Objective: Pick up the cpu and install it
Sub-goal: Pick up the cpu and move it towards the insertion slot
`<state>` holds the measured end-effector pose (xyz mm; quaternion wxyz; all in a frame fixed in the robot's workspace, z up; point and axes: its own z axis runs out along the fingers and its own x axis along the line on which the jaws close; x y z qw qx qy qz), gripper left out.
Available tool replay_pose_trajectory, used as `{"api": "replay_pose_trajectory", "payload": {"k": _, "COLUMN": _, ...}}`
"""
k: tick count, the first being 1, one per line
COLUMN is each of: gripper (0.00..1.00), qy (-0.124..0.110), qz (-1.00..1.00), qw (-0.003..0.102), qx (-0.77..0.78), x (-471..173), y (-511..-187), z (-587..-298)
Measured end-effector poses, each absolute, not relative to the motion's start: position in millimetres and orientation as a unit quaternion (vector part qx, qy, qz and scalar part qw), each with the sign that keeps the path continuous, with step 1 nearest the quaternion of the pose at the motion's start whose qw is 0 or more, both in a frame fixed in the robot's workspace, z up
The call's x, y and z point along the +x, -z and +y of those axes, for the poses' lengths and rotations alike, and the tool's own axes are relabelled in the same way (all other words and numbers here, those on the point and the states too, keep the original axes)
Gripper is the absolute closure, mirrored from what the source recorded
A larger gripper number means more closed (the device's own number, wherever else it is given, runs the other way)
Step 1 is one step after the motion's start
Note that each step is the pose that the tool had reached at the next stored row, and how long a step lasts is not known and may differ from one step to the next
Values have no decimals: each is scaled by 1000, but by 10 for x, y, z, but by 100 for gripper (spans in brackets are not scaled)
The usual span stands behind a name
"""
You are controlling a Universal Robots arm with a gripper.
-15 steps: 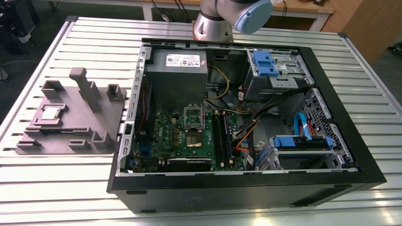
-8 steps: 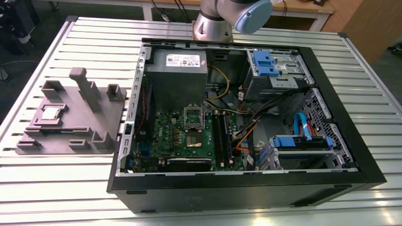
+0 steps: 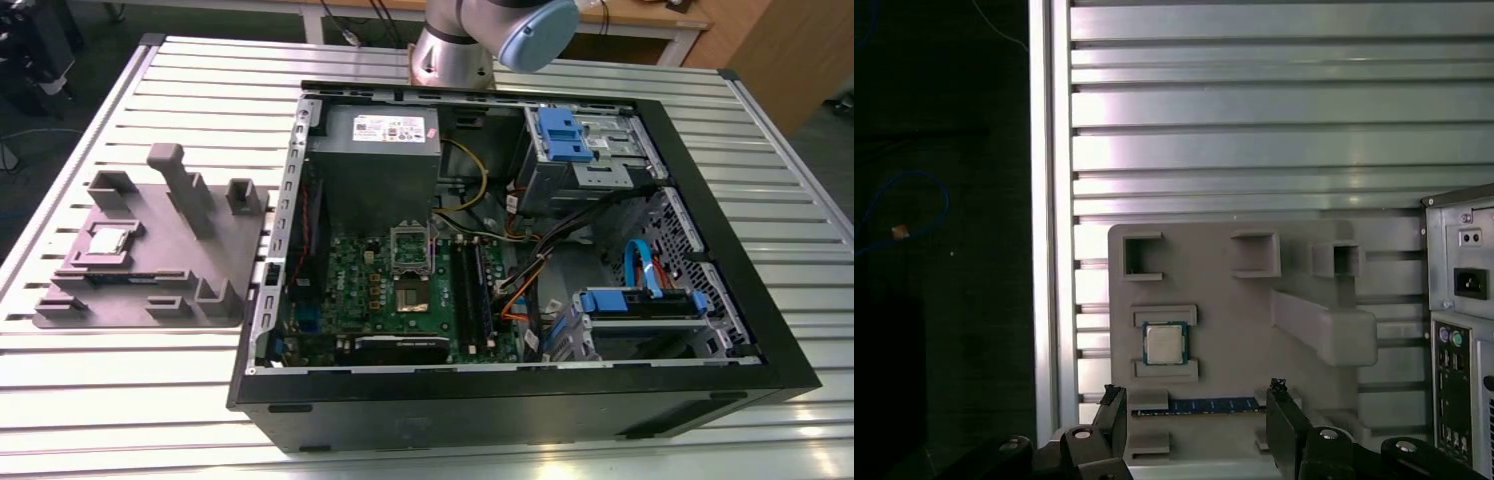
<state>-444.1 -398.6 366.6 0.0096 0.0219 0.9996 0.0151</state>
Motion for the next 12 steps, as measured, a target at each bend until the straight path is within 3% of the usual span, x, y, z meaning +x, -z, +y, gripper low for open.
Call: {"api": "replay_pose_trajectory", "payload": {"k": 12, "gripper": 34, "qy": -15, "qz": 1000, "qw": 9, "qx": 4, "x": -4462, "y": -3578, "z": -4043}}
